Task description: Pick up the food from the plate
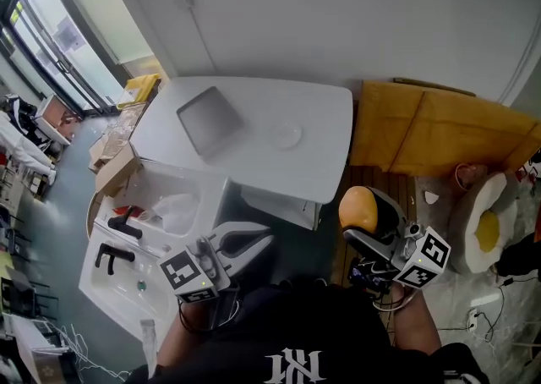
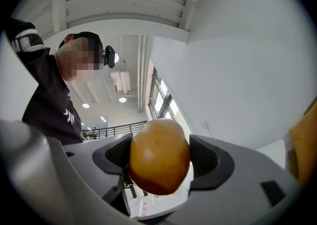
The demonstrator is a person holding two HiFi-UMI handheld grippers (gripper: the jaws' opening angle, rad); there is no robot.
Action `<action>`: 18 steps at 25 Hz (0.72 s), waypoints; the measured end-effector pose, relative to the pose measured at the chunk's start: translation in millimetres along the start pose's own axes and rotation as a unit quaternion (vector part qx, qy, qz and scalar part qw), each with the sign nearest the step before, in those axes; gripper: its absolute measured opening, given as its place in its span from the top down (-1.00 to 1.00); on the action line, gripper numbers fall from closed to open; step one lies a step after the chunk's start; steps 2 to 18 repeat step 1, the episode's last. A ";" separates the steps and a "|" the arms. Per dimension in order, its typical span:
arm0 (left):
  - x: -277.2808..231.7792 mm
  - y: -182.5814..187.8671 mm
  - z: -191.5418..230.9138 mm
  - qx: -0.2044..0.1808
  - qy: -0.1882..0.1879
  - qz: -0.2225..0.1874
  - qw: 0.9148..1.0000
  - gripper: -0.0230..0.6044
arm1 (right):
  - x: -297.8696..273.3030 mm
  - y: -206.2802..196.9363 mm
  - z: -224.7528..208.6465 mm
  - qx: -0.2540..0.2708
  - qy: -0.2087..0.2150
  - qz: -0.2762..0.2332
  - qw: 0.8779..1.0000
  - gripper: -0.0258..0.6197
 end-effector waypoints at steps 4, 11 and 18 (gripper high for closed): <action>-2.5 -1.0 -0.4 0.000 0.001 -0.003 1.000 0.91 | 2.0 -0.6 -1.7 0.000 0.000 0.001 1.000 -0.17; -2.5 -1.0 -0.4 0.000 0.001 -0.003 1.000 0.91 | 2.0 -0.6 -1.7 0.000 0.000 0.001 1.000 -0.17; -2.5 -1.0 -0.4 0.000 0.001 -0.003 1.000 0.91 | 2.0 -0.6 -1.7 0.000 0.000 0.001 1.000 -0.17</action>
Point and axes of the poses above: the fingertips, and each gripper's own axes: x backward along the fingers, z to its left, y out of its top, the point moved 8 cm from there along x, backward along the fingers, and after that the axes turned 7 degrees about z, right-handed, at the moved point
